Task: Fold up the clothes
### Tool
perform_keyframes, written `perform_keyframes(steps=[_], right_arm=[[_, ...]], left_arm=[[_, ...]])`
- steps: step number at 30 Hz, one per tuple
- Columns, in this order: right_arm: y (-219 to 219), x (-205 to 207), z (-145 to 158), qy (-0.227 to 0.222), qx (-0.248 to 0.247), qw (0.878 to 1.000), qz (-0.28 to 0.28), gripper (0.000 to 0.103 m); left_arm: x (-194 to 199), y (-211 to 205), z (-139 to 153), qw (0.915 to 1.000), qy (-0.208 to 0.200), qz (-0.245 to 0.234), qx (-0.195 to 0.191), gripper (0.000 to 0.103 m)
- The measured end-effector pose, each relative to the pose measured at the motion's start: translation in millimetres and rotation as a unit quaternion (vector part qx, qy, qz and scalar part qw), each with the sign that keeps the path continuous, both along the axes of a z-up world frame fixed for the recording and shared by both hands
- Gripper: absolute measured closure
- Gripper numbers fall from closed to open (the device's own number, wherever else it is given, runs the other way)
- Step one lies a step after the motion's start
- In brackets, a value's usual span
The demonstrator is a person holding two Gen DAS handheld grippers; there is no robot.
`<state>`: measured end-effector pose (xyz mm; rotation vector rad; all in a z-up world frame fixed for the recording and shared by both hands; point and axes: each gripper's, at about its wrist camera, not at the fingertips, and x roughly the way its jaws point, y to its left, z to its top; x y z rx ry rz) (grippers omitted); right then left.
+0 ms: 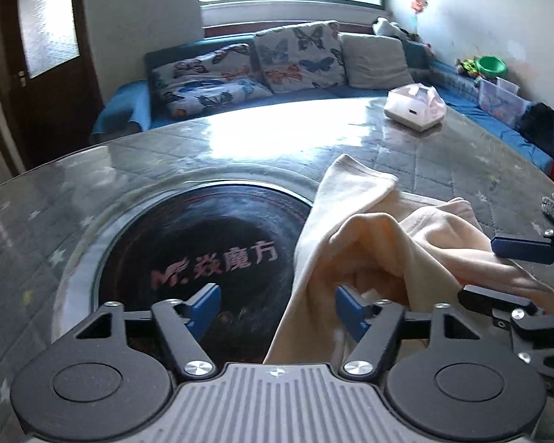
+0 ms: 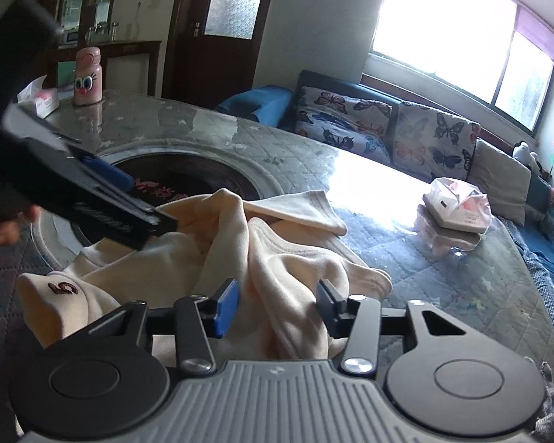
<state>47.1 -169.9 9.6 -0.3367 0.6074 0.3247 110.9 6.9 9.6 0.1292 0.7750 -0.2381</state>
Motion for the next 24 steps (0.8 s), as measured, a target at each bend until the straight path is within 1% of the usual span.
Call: perform_keyframes(steps=[1,2,3,4,5,6,9,13,17,20,24], right_arm=[[-0.3,1.3,-1.0,0.001,-0.003,1.000,0.000,0.066],[-0.8,2.5,-2.1,0.001,-0.007,1.000,0.001,0.075],[-2.2,3.3,-2.5,0.000,-0.011,1.000,0.000,0.086],[-4.1,4.1,-2.7,-0.001,-0.016,1.000,-0.003,0.089],[-7.6,4.5,-2.1,-0.003,-0.016,1.000,-0.008,0.091],[-12.0,4.6,-1.0,-0.005,-0.014,1.000,-0.014,0.095],[-27.1,1.3,4.1,-0.015,-0.010,0.999,-0.038,0.095],[-56.3,-9.9,7.4,-0.023,-0.001,0.996,-0.087,0.096],[-82.5,-20.2,3.6,-0.019,-0.002,0.992,-0.127,0.096],[-104.7,-22.6,-1.8,-0.008,0.007,0.987,-0.160,0.096],[-120.5,-19.9,-10.2,0.014,0.024,0.982,-0.187,0.095]], left_arm=[[3.6,-0.8,-2.6,1.0000,0.003,-0.004,0.000,0.042],[6.8,-1.3,-5.3,0.9999,0.008,-0.007,0.002,0.050],[8.7,-1.4,-7.4,0.9999,0.010,-0.010,0.002,0.058],[9.8,-1.3,-9.2,0.9998,0.011,-0.014,0.001,0.062],[10.3,-0.6,-10.3,0.9998,0.011,-0.015,0.000,0.072],[10.3,0.9,-10.9,0.9998,0.010,-0.014,-0.001,0.087],[8.5,7.7,-11.1,0.9999,0.005,-0.005,-0.011,0.097],[-0.4,20.5,-6.2,0.9996,-0.012,0.019,-0.017,0.100],[-12.8,39.3,0.3,0.9982,-0.022,0.052,-0.023,0.100],[-28.3,59.2,5.3,0.9958,-0.026,0.082,-0.030,0.100],[-56.3,82.3,7.7,0.9927,-0.024,0.113,-0.035,0.100]])
